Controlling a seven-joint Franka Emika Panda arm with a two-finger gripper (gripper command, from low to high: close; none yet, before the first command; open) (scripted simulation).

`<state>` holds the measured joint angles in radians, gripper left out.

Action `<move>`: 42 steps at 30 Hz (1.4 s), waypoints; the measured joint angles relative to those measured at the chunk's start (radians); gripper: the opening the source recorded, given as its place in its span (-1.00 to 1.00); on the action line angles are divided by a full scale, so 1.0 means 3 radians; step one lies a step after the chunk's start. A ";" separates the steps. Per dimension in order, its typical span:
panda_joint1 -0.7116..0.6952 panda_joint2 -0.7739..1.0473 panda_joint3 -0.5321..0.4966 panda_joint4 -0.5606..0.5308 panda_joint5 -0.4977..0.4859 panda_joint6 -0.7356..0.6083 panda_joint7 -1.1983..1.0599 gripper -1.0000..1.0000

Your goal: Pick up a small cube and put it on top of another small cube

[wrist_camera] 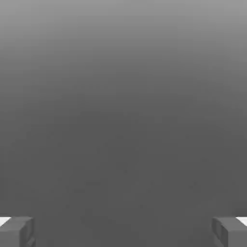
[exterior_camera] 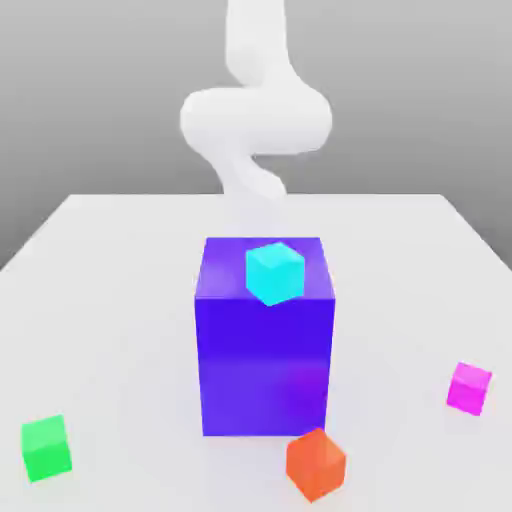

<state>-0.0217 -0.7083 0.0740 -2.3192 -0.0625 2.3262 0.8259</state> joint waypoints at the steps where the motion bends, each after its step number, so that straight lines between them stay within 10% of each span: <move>1: -0.0027 0.0133 0.0102 -0.0027 -0.0093 0.0037 0.0040 0.00; 18: 0.0056 0.2212 0.1193 -0.0460 -0.1421 0.0623 0.0563 0.00; 30: 0.0382 0.3136 0.1767 -0.0861 -0.1120 0.1395 0.0076 0.00; 37: 0.0938 0.3724 0.1115 -0.0703 -0.1803 0.1797 0.0581 0.00; 38: 0.1006 0.3786 0.1032 -0.0684 -0.1879 0.1836 0.0639 -1.00; 42: 0.1005 0.3786 0.1033 -0.0684 -0.1882 0.1838 0.0642 -1.00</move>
<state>0.2799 0.4274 0.3838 -2.5243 -0.6272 2.8776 1.0185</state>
